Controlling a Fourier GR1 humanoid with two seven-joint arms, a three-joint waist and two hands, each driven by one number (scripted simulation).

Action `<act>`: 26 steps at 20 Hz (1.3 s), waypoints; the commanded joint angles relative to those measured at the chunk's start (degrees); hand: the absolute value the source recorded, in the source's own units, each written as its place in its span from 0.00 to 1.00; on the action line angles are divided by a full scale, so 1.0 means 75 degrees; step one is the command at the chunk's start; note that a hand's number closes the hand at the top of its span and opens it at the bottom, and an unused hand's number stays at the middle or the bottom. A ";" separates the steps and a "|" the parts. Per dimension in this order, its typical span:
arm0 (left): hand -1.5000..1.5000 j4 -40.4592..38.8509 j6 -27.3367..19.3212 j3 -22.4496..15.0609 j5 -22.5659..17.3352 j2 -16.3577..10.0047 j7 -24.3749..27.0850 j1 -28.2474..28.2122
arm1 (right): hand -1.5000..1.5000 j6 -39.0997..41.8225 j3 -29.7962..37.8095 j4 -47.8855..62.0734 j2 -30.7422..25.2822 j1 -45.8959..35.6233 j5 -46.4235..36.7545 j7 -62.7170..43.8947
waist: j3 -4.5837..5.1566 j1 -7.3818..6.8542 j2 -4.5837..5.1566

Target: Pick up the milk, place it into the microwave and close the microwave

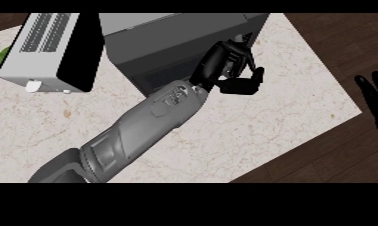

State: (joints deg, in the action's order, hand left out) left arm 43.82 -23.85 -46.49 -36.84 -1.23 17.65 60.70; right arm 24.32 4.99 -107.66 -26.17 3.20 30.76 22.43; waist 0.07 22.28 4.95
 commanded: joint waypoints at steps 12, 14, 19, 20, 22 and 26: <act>1.00 -0.0337 -0.0404 0.0126 -0.0672 0.0150 0.0304 0.0587 | 0.00 0.0012 0.0422 -0.0030 -0.0590 -0.0466 0.0473 -0.0532 | -0.0026 0.0439 0.0075; 1.00 -0.0360 -0.0521 0.0064 -0.0698 0.0149 0.0345 0.0539 | 0.00 0.0061 0.0439 -0.0045 -0.0678 -0.0509 0.0526 -0.0595 | -0.0032 0.0503 0.0087; 1.00 -0.0282 -0.0771 0.0023 -0.0792 0.0146 0.0532 0.0512 | 0.00 0.0154 0.0569 -0.0015 -0.0958 -0.0633 0.0586 -0.0746 | -0.0032 0.0590 0.0102; 1.00 -0.0257 -0.0777 -0.0048 -0.0780 0.0146 0.0577 0.0501 | 0.00 0.0124 0.0568 -0.0035 -0.0918 -0.0730 0.0661 -0.0735 | -0.0035 0.0580 0.0115; 1.00 -0.0228 -0.0851 0.0045 -0.0903 0.0146 0.0528 0.0577 | 0.00 0.0166 0.0630 0.0041 -0.0975 -0.0748 0.0782 -0.0776 | -0.0047 0.0600 0.0110; 1.00 -0.0229 -0.0946 -0.0084 -0.0913 0.0145 0.0669 0.0507 | 0.00 0.0183 0.0664 0.0098 -0.1007 -0.0869 0.0954 -0.0828 | -0.0055 0.0601 0.0156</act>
State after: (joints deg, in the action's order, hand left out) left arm 45.15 -32.27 -45.95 -44.46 -2.95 23.37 59.54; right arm 25.47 9.69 -107.30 -33.37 -2.52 36.79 16.61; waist -0.04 25.74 5.19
